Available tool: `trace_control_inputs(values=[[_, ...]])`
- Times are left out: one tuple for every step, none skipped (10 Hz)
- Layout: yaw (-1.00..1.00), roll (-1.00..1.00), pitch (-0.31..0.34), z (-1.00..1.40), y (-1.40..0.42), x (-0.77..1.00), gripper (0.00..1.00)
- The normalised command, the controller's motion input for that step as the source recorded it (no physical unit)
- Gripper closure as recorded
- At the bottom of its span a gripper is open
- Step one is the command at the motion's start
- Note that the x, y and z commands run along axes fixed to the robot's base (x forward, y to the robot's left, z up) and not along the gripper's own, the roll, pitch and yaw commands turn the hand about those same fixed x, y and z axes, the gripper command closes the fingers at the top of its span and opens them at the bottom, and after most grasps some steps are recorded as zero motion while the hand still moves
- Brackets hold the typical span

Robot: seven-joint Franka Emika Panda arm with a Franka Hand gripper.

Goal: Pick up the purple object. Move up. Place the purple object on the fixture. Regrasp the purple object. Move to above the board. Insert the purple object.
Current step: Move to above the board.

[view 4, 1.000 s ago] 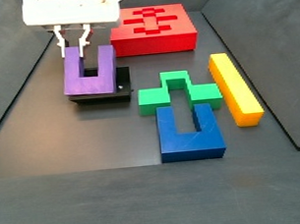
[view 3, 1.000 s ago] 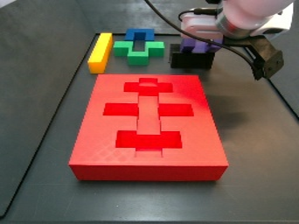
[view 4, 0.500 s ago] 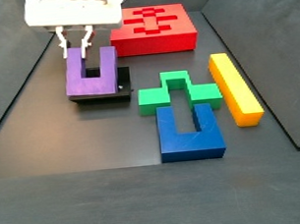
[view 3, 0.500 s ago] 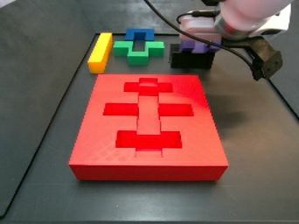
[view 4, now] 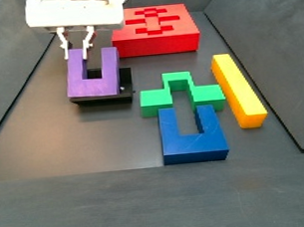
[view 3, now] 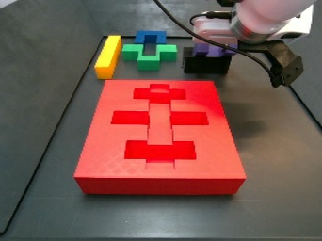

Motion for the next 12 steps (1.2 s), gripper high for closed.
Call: trace_control_inputs(values=[[0.0,0.0,0.0,1.4,0.0,0.0,1.0],[-0.02,-0.06,-0.022,1.4,-0.03,0.0,1.0],[-0.02,-0.12,-0.024,1.4,-0.03,-0.03,1.0],[-0.02,-0.09,-0.016,1.4,-0.01,-0.03,1.0],[-0.03,-0.07,0.005,1.4,-0.02,-0.02,1.0],[-0.03,-0.03,0.035,1.4,-0.03,-0.03,1.0],[-0.02,-0.01,0.043,1.4,-0.02,-0.02,1.0],[-0.02,-0.01,0.063,0.67,-0.01,0.01,1.0],[-0.01,0.0,0.078,0.41,-0.01,0.02,1.0],[0.01,0.01,0.09,0.17,-0.02,0.04,1.0],[0.01,-1.0,0.197,0.3,-1.4,-1.38,1.0],[0.01,-1.0,0.184,0.29,-1.39,-1.4,1.0]])
